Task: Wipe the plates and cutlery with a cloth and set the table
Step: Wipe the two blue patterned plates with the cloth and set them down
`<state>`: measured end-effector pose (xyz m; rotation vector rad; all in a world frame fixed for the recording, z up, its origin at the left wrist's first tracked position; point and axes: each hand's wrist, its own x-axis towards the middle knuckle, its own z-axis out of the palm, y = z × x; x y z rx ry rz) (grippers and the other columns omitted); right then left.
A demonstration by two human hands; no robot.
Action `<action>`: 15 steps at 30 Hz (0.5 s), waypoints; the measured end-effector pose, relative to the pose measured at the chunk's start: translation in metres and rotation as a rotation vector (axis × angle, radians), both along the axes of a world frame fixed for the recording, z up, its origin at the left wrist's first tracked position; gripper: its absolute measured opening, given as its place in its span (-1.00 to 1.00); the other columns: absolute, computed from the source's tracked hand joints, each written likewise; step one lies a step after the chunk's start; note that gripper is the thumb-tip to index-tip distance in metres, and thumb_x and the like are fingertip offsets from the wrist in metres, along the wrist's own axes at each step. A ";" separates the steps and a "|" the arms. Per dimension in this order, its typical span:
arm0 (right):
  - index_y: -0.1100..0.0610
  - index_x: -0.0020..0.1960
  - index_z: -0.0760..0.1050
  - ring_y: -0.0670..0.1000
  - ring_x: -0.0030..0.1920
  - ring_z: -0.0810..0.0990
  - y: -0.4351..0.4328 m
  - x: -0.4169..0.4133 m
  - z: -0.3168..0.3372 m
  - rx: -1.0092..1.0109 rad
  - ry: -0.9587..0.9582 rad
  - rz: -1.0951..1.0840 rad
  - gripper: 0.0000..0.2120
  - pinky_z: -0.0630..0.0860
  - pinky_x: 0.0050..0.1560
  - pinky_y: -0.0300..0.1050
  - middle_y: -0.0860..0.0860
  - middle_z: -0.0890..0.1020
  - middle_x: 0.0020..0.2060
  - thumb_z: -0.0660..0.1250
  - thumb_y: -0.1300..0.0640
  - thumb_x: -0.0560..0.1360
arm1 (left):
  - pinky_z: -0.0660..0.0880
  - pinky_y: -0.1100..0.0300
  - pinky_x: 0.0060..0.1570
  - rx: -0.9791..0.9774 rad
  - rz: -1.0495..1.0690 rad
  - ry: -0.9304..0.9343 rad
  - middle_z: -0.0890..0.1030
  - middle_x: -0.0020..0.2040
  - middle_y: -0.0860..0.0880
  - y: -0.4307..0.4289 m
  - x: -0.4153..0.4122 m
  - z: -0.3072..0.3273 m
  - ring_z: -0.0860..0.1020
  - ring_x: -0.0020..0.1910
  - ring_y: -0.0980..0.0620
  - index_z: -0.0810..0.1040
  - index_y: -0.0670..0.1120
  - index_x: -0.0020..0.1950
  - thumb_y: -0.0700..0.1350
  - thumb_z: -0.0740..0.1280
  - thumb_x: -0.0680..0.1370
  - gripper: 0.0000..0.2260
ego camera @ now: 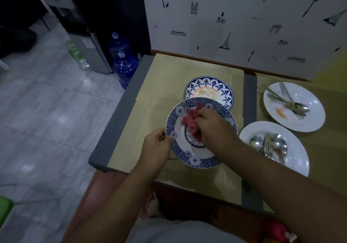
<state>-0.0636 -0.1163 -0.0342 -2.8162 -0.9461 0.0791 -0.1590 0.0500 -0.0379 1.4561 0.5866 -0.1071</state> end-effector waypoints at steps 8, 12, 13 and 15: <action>0.04 0.20 0.54 0.15 -0.08 0.57 0.000 -0.046 0.005 0.109 0.114 0.180 -0.57 0.53 -0.21 0.00 0.11 0.65 -0.11 0.52 0.12 0.36 | 0.66 0.05 -0.31 -0.007 -0.079 0.022 0.71 -0.03 -0.13 -0.007 -0.002 -0.001 0.73 -0.15 -0.04 0.64 -0.08 0.10 -0.26 0.25 0.65 -0.81; -0.02 0.03 0.47 0.12 -0.21 0.52 0.004 -0.004 0.008 0.244 0.016 0.101 -0.63 0.37 -0.35 -0.08 0.10 0.60 -0.24 0.51 0.21 0.30 | 0.64 0.12 -0.33 0.000 -0.087 -0.011 0.69 -0.03 -0.14 -0.007 -0.006 0.001 0.71 -0.18 0.02 0.63 -0.10 0.11 -0.22 0.27 0.65 -0.85; 0.01 -0.01 0.51 0.13 -0.20 0.54 -0.002 0.005 0.009 0.224 0.017 0.067 -0.68 0.42 -0.33 -0.05 0.11 0.61 -0.24 0.50 0.22 0.30 | 0.63 0.14 -0.35 0.011 -0.071 -0.017 0.69 -0.04 -0.13 -0.005 -0.006 0.001 0.71 -0.19 0.04 0.63 -0.08 0.10 -0.21 0.27 0.65 -0.85; 0.09 -0.06 0.62 0.16 -0.15 0.59 -0.015 0.014 0.007 0.104 0.067 -0.012 -0.81 0.55 -0.21 -0.04 0.11 0.66 -0.19 0.50 0.19 0.34 | 0.62 0.15 -0.36 0.017 -0.039 -0.019 0.69 -0.04 -0.12 -0.001 -0.003 0.001 0.70 -0.21 0.05 0.63 -0.04 0.06 -0.23 0.26 0.65 -0.83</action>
